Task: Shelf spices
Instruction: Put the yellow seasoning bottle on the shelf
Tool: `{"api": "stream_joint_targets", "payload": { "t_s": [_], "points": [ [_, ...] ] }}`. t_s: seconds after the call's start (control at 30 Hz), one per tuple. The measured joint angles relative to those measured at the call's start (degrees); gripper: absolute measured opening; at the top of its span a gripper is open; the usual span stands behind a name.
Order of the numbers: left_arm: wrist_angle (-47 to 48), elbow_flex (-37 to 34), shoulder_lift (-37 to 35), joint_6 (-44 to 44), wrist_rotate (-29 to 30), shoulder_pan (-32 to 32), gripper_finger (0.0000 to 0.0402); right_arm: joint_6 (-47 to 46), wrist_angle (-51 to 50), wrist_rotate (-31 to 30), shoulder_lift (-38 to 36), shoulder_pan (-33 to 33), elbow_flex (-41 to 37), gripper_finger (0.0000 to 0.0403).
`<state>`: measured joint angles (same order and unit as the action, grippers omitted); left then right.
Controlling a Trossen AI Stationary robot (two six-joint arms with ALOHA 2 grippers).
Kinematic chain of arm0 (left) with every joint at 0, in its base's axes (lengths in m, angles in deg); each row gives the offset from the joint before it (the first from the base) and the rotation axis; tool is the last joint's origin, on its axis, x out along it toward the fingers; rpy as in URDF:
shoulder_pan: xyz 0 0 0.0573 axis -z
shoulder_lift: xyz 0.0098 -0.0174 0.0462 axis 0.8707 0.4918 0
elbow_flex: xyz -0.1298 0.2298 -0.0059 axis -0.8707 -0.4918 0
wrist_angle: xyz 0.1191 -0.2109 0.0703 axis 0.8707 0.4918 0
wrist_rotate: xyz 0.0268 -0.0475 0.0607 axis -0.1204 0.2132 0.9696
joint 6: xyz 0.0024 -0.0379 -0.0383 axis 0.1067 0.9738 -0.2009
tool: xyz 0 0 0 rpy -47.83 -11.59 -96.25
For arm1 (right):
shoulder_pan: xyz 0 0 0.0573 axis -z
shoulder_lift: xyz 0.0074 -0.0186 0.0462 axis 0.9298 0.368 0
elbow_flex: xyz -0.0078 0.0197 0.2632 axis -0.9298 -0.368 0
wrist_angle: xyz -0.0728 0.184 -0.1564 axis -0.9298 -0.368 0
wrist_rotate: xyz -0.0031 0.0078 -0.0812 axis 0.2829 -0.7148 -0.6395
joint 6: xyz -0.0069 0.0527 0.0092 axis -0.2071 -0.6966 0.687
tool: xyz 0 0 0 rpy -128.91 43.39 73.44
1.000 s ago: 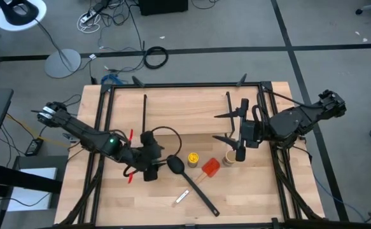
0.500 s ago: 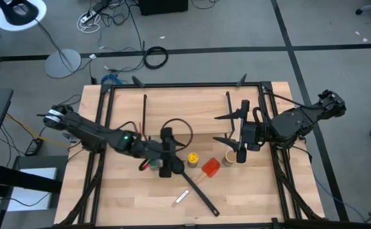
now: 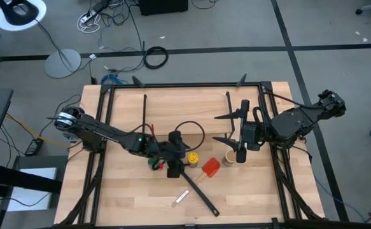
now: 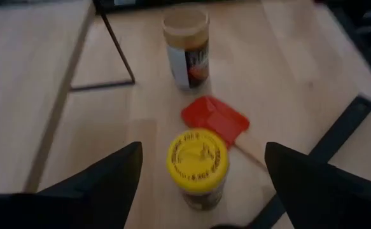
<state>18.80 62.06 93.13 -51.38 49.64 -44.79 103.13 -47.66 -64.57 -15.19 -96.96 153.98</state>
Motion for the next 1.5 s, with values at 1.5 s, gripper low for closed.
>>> {"api": "stream_joint_targets", "payload": {
  "t_s": [1.5],
  "points": [
    [-10.3,0.04,12.06,3.48,-1.64,-1.9,0.0218,-2.8,0.15,0.03,0.02,0.0,0.0,0.029]
  ]
}}
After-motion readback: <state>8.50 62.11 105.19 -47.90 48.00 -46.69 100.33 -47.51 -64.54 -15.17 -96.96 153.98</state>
